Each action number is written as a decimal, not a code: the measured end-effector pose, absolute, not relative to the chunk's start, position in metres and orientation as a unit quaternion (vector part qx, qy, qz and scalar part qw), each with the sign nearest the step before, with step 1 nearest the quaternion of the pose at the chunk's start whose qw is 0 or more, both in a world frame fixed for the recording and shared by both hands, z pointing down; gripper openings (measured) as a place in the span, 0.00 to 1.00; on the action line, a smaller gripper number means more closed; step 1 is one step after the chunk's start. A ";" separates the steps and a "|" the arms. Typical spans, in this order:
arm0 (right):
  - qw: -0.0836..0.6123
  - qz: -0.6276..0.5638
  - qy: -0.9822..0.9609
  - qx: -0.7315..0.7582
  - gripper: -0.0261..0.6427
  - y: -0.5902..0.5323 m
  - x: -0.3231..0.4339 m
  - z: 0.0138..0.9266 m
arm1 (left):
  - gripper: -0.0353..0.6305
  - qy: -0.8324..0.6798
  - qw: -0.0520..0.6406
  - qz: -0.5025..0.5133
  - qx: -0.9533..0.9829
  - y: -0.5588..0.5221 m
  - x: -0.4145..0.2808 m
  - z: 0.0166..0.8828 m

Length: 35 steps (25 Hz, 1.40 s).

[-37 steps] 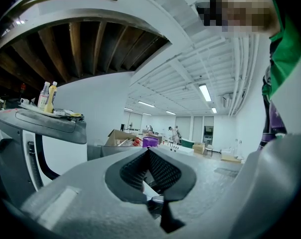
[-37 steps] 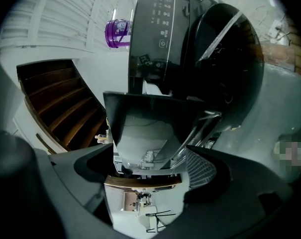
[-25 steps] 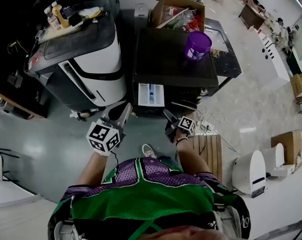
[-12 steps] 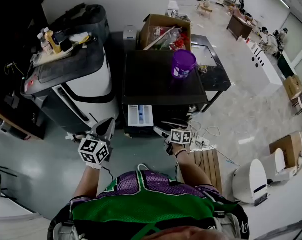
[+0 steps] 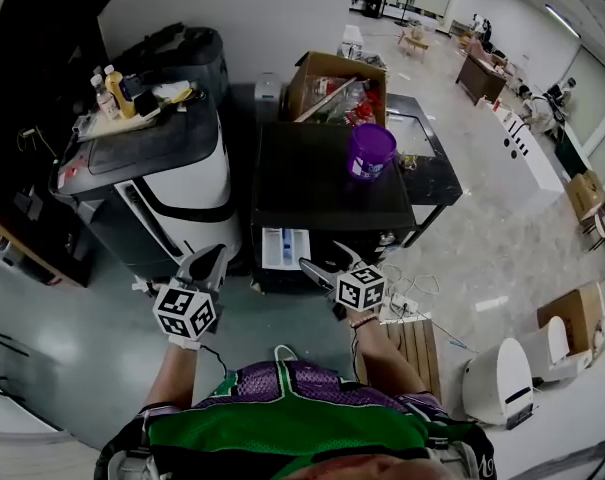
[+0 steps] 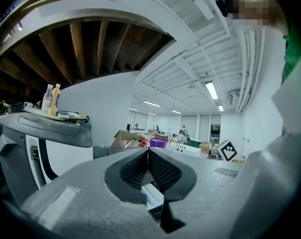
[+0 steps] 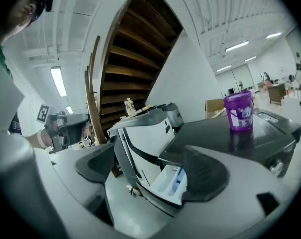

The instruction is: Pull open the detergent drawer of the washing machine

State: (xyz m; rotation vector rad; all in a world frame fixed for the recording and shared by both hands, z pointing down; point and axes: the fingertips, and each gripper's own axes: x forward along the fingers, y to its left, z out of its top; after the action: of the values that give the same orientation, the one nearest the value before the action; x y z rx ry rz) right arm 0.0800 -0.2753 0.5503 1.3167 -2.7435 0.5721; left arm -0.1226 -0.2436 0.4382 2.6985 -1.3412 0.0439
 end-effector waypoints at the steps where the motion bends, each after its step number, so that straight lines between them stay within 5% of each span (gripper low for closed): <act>1: 0.014 0.173 -0.886 0.431 0.68 -0.271 0.077 0.536 | 0.08 -0.443 0.061 0.011 0.895 -0.241 -0.126 0.434; 9: -0.001 0.088 -0.877 0.473 0.51 -0.225 0.049 0.457 | 0.08 -0.423 0.052 -0.015 0.905 -0.221 -0.147 0.419; 13: 0.017 0.087 -0.867 0.490 0.29 -0.216 0.047 0.446 | 0.08 -0.427 0.049 -0.027 0.902 -0.217 -0.151 0.414; 17: 0.013 0.073 -0.869 0.489 0.20 -0.219 0.055 0.432 | 0.08 -0.433 0.061 -0.029 0.899 -0.212 -0.144 0.412; 22: 0.010 0.069 -0.873 0.483 0.14 -0.221 0.087 0.415 | 0.08 -0.441 0.113 -0.063 0.888 -0.213 -0.119 0.409; 35: -0.023 0.045 -0.874 0.483 0.11 -0.220 0.132 0.369 | 0.08 -0.445 0.029 -0.027 0.895 -0.219 -0.059 0.382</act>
State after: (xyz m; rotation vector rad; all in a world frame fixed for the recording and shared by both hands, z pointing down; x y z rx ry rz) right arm 0.1317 -0.2201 0.3692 1.5390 -2.7866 0.1446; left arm -0.0592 -0.2186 0.3819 2.7607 -1.3730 -0.0829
